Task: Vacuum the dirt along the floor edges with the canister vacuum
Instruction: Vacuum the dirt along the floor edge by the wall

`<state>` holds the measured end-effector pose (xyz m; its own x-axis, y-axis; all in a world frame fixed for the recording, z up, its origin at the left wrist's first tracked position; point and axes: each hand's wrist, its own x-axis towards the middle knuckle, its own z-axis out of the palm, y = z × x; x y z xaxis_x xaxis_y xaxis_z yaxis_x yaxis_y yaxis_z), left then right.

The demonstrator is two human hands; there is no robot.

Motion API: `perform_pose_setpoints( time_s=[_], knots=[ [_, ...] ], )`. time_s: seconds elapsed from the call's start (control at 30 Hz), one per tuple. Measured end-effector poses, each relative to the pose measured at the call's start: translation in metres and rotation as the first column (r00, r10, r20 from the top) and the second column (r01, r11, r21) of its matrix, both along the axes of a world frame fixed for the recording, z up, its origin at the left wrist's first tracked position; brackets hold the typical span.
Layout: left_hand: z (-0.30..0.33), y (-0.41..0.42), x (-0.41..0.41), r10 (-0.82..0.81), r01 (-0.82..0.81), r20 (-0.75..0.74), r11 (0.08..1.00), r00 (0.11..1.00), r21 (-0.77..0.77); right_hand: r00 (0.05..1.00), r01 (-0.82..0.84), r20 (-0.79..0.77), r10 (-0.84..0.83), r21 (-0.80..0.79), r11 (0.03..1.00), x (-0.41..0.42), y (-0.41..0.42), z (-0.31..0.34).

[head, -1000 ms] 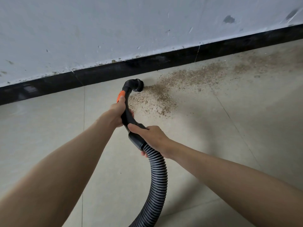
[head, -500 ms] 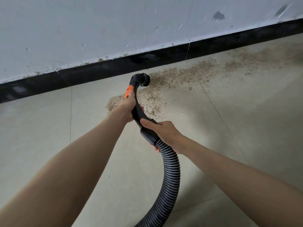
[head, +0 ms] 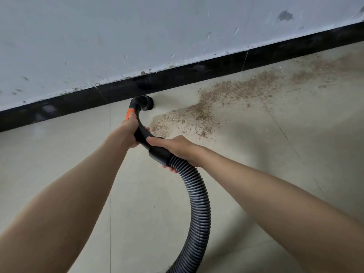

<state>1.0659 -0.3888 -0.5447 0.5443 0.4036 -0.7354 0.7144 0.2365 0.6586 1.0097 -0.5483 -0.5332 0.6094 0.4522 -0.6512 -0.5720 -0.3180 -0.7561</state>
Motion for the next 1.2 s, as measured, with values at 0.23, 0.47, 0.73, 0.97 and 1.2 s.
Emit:
perform_pose_setpoints(
  time_s=[0.23, 0.47, 0.73, 0.97, 1.2],
  knots=[
    [0.006, 0.019, -0.043, 0.038, -0.042, 0.037, 0.994, 0.999, 0.097, 0.993, -0.054, -0.103, 0.064, 0.100, 0.994, -0.043, 0.021, 0.001],
    [0.003, 0.009, -0.065, 0.052, -0.052, 0.053, 0.999, 0.997, 0.004, 0.998, -0.005, -0.063, 0.005, 0.007, 1.000, -0.065, 0.013, 0.011],
    [0.003, -0.008, -0.066, 0.002, 0.000, 0.048, 0.999, 0.999, -0.045, 0.998, 0.040, -0.047, -0.043, -0.066, 0.997, -0.072, 0.001, 0.018],
    [0.005, -0.021, -0.058, -0.055, 0.057, 0.039, 0.997, 0.998, -0.053, 0.993, 0.102, -0.047, -0.106, -0.088, 0.991, -0.072, -0.008, 0.022],
    [0.005, -0.045, -0.046, -0.099, 0.102, 0.050, 0.993, 0.994, -0.055, 0.988, 0.144, -0.041, -0.148, -0.100, 0.985, -0.065, -0.029, 0.022]
  ],
)
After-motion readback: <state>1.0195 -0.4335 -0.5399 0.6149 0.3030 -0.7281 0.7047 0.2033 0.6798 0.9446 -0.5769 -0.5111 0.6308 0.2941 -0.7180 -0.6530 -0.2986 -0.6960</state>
